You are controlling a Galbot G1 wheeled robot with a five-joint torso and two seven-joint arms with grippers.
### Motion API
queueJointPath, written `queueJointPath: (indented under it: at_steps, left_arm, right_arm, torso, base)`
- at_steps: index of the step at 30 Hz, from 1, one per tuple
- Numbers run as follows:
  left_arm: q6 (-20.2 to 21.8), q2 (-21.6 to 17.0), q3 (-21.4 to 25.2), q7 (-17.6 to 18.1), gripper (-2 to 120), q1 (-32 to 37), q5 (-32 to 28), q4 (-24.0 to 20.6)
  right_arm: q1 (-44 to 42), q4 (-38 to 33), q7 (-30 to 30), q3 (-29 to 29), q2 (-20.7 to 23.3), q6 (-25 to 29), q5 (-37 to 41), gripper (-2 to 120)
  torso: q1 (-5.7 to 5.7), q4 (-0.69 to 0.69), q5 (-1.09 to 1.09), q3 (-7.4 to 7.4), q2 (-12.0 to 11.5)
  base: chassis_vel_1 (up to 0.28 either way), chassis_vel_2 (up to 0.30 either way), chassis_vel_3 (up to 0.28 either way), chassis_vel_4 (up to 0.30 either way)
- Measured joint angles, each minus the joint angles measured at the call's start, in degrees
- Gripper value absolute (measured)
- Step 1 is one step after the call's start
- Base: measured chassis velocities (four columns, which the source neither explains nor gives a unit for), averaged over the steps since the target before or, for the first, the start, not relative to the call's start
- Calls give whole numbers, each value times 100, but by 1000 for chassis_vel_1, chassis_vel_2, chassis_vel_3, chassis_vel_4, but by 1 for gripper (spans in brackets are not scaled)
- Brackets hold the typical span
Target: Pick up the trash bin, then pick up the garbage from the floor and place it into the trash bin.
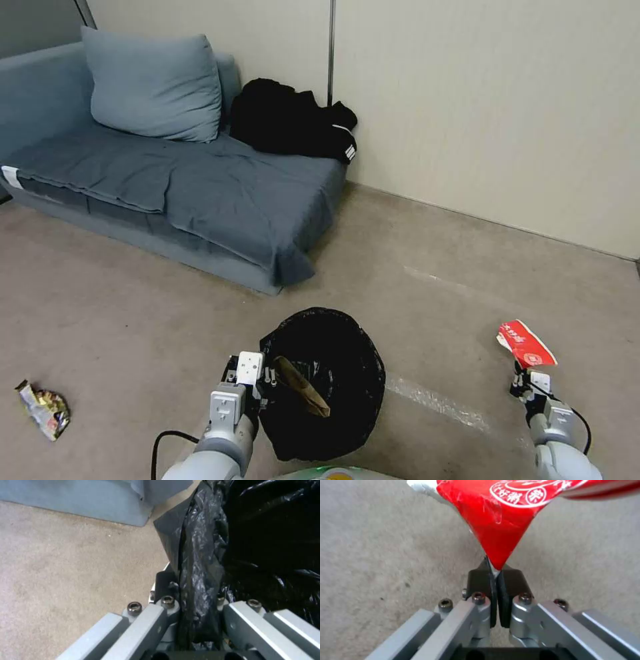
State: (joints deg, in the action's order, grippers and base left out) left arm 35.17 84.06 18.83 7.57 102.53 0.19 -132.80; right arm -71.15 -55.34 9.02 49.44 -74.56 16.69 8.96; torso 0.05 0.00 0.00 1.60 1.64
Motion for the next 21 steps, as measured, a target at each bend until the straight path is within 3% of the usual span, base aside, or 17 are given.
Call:
queueJointPath:
  at_steps: [5, 8, 9, 12, 13, 17, 21]
  left_arm:
    - [-2, 3, 6, 0, 1, -26, -2, 39]
    - [-2, 3, 3, -1, 1, -36, -5, 69]
    - [-2, 3, 3, -1, 1, -36, -5, 69]
    - [-2, -6, 3, -1, 1, -37, -5, 75]
    - [-2, -6, 3, -1, 1, -37, -5, 75]
    - [-2, -16, 7, -1, 1, -56, -4, 100]
    - [0, -12, -25, 0, 1, -69, -5, 139]
  right_arm:
    - [-602, -1322, 73, -4, -162, 140, 104, 0]
    - [-1054, -2490, 708, -119, -295, 653, 294, 0]
    - [-1054, -2490, 708, -119, -295, 653, 294, 0]
    - [-1554, -3652, 1506, -429, -362, 1139, 382, 0]
    - [-1554, -3652, 1506, -429, -362, 1139, 382, 0]
    - [-2124, -4837, 2096, -885, -311, 1265, 418, 0]
    - [-2373, -5321, 2547, -1219, -179, 1267, 441, 0]
  torso:
    - [0, -2, -1, 0, 0]
    - [0, 1, -2, -1, 0]
    - [0, 1, -2, -1, 0]
    - [0, 1, -3, -1, 0]
    - [0, 1, -3, -1, 0]
    - [0, -1, -2, -1, 0]
    - [0, -1, -2, -1, 0]
  base:
    - [0, 0, 0, 0]
    - [0, 0, 0, 0]
    - [0, 0, 0, 0]
    - [0, 0, 0, 0]
    - [0, 0, 0, 0]
    - [0, 0, 0, 0]
    - [0, 0, 0, 0]
